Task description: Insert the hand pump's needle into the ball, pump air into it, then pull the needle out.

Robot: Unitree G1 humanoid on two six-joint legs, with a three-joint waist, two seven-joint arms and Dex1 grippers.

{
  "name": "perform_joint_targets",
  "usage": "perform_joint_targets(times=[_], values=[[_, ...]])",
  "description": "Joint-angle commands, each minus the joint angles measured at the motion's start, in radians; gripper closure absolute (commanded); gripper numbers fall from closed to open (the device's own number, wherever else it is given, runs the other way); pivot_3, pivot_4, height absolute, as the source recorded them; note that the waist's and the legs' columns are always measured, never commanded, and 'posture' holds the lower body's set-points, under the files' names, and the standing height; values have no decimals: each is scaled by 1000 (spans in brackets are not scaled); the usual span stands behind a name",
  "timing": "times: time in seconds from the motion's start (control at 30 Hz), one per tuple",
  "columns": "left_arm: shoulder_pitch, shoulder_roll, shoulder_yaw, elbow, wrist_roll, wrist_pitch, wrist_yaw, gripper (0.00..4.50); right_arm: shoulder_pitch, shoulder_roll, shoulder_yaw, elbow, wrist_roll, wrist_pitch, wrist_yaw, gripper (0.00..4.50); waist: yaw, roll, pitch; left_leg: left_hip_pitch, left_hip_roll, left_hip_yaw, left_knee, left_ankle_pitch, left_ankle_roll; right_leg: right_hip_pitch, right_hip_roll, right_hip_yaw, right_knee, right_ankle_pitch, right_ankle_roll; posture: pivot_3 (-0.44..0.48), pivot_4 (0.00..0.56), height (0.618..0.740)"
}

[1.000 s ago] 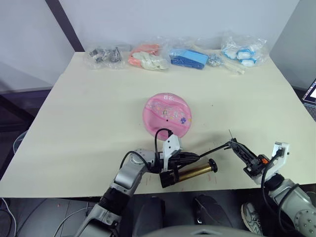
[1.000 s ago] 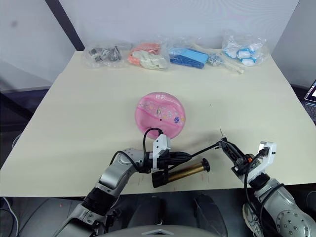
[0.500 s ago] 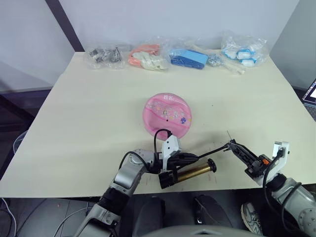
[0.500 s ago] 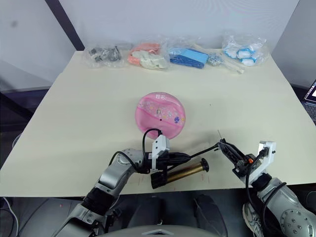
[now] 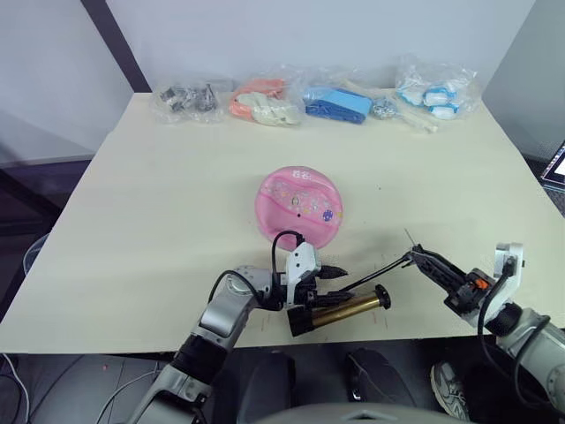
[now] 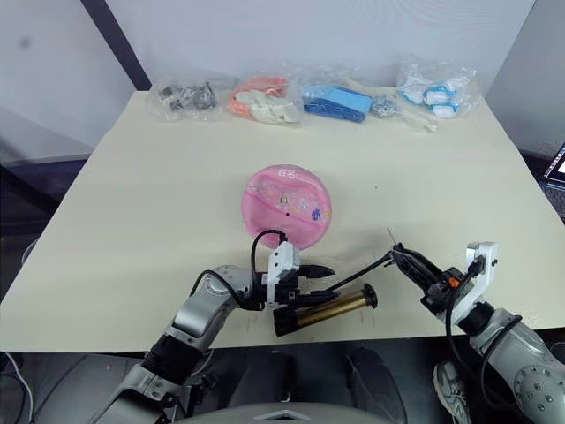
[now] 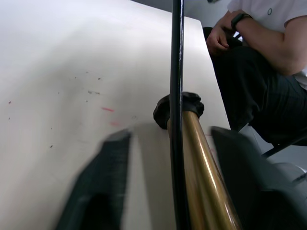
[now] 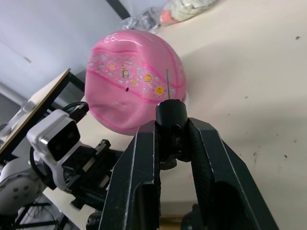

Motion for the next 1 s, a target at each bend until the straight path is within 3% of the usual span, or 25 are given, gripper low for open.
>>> perform_joint_targets(times=[0.03,0.33,0.5,0.8,1.0], values=[[15,30,31,-81,-41,-4,-28,44,-25,-49,-23,-50,-27,-19,50,4149,0,0,0,0,0,0,0,0,0,0,0,0,0,0,0,0,150,740],[62,181,148,-234,-126,24,-67,44,-106,-180,11,-44,-265,-175,264,4149,1,-1,2,-1,0,0,0,0,0,-2,0,0,0,0,1,0,150,740],[37,252,249,-271,-189,61,-67,44,-138,-205,2,-22,-299,-200,324,4149,2,-3,3,-1,0,0,0,0,0,-2,0,0,0,0,0,0,150,740],[-49,300,424,-207,-250,79,-15,44,-172,-193,3,-4,-324,-225,361,4149,2,-5,6,-1,0,0,0,0,0,-2,0,-1,0,0,0,0,150,740],[-167,307,464,-111,-233,108,47,44,-171,-182,15,-4,-373,-268,379,4149,4,-7,7,-2,0,-1,0,0,0,-2,0,-1,0,0,0,0,150,740]])
